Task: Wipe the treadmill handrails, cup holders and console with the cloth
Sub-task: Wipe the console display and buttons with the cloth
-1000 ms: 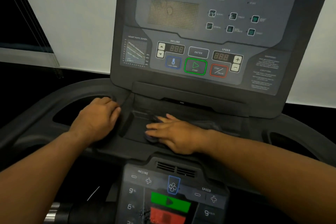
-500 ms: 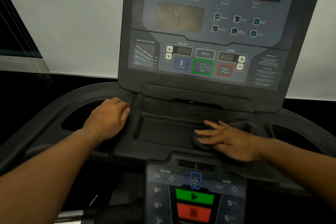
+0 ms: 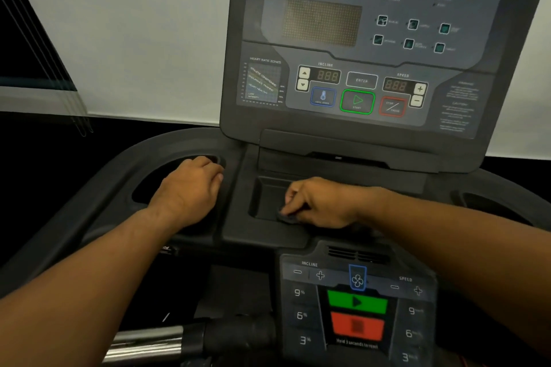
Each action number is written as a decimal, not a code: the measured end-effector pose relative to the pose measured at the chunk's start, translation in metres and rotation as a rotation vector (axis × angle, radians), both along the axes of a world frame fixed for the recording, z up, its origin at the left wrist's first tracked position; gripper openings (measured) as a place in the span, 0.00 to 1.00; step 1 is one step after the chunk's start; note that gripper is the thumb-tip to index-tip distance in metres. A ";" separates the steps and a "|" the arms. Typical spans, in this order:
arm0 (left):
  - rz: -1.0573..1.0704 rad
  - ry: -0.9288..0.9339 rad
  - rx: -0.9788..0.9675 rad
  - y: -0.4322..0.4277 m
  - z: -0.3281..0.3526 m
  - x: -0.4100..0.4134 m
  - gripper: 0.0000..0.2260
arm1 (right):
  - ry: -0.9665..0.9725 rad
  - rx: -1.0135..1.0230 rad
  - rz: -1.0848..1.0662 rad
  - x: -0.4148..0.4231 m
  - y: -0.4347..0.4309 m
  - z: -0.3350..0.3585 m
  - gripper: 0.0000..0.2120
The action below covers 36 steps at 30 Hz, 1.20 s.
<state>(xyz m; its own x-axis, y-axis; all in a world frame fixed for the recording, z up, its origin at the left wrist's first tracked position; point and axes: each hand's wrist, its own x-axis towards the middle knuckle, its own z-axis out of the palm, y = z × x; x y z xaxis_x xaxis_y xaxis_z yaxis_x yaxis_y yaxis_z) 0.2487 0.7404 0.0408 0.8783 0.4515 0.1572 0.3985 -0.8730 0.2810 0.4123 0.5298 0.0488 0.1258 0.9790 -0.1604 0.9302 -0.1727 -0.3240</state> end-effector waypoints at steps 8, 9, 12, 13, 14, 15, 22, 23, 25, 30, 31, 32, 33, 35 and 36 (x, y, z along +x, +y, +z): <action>0.035 0.033 -0.029 0.007 -0.002 -0.001 0.17 | -0.012 -0.002 0.109 -0.021 0.041 0.005 0.13; 0.037 0.042 -0.034 0.006 -0.002 0.001 0.17 | -0.014 -0.021 0.123 -0.020 0.041 0.005 0.12; 0.034 0.059 -0.019 -0.001 0.001 0.006 0.17 | -0.018 -0.124 0.122 -0.017 0.045 0.007 0.15; 0.031 0.063 -0.003 -0.003 0.002 0.008 0.17 | -0.026 -0.153 0.125 -0.016 0.047 0.007 0.16; 0.033 0.068 0.011 -0.004 0.003 0.010 0.17 | -0.032 -0.168 0.139 -0.015 0.047 0.008 0.18; 0.038 0.073 0.019 -0.004 0.004 0.011 0.17 | -0.037 -0.176 0.158 -0.013 0.046 0.008 0.19; 0.044 0.119 0.037 -0.011 0.005 0.016 0.18 | -0.060 -0.338 0.211 0.024 -0.023 0.030 0.13; 0.046 0.124 0.033 -0.012 0.004 0.017 0.18 | -0.061 -0.384 0.198 0.033 -0.037 0.033 0.13; 0.053 0.120 0.026 -0.013 0.003 0.016 0.18 | -0.064 -0.412 0.162 0.044 -0.060 0.033 0.13; 0.070 0.078 0.005 -0.008 0.001 0.010 0.17 | -0.024 -0.074 0.215 0.033 -0.033 0.008 0.12; 0.073 0.074 -0.004 -0.007 0.000 0.008 0.17 | -0.011 -0.027 0.228 0.024 -0.019 0.003 0.12; 0.073 0.069 -0.013 -0.007 -0.002 0.006 0.17 | 0.010 0.028 0.215 0.015 -0.005 -0.003 0.12; 0.072 0.059 -0.020 -0.006 -0.003 0.004 0.17 | 0.040 0.093 0.181 0.006 0.008 -0.008 0.13; 0.065 0.041 -0.024 -0.006 -0.006 0.001 0.17 | 0.133 0.226 0.015 -0.013 0.030 -0.017 0.14; 0.061 0.032 -0.022 -0.007 -0.007 0.000 0.17 | 0.193 0.263 -0.105 -0.020 0.038 -0.018 0.15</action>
